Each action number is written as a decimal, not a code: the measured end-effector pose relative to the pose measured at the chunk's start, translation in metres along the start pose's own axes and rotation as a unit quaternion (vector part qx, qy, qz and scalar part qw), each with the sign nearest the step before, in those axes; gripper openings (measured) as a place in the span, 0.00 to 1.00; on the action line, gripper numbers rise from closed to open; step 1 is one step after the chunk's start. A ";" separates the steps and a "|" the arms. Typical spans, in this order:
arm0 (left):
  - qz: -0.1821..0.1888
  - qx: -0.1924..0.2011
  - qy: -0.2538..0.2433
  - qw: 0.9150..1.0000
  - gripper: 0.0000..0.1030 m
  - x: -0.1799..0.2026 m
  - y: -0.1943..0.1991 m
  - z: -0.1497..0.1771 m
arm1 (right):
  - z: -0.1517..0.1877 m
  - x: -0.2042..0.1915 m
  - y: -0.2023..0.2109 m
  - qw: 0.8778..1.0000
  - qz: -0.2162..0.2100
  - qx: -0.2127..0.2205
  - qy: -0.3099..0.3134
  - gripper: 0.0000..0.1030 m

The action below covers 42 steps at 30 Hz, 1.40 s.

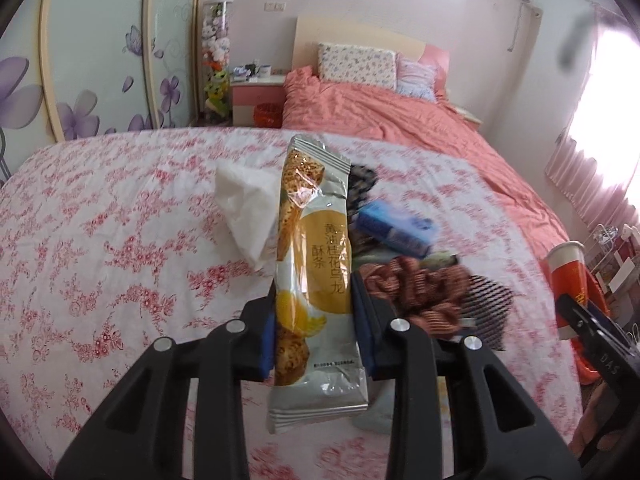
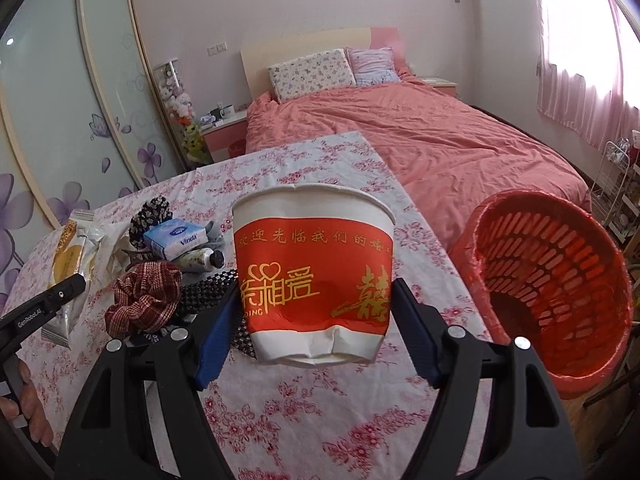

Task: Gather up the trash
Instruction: 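Carry wrapper and cup to the orange basket and open both tools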

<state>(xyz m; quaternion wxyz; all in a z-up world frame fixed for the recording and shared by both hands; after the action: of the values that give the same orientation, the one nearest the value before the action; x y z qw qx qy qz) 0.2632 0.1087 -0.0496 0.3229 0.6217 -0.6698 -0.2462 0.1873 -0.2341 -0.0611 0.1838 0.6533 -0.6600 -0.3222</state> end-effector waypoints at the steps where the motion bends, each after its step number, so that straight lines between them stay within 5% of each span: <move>1: 0.004 0.004 -0.004 1.000 0.31 0.006 0.005 -0.001 | 0.000 0.001 0.003 1.000 0.001 0.003 -0.001 0.71; 15: 0.111 0.015 -0.073 0.991 0.31 0.127 0.041 0.007 | 0.000 0.068 0.046 0.997 0.046 0.044 -0.037 0.71; 28: 0.222 -0.026 -0.152 0.963 0.31 0.295 0.011 0.031 | 0.004 0.174 0.053 0.983 0.120 0.066 -0.120 0.71; 38: 0.253 -0.060 -0.209 0.943 0.33 0.382 -0.035 0.050 | 0.003 0.214 0.039 0.977 0.126 0.071 -0.157 0.71; 42: 0.231 -0.063 -0.210 0.948 0.59 0.395 -0.054 0.050 | 0.000 0.226 0.024 0.978 0.119 0.059 -0.162 0.78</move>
<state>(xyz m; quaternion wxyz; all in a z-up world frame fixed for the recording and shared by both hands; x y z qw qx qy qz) 0.2552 -0.2922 -0.0729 0.2616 0.3627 -0.8309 -0.3310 0.1518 -0.4569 -0.0854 0.0723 0.5189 -0.7719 -0.3601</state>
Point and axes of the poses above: each gripper's, at about its wrist camera, not at the fingertips, and y roughly against the way its jaws point, x to its right, z to its underside, the point moved 2 cm from there along -y, roughly the way its jaws point, and after that the axes turned 3 degrees about -x, right-handed, at the moved point
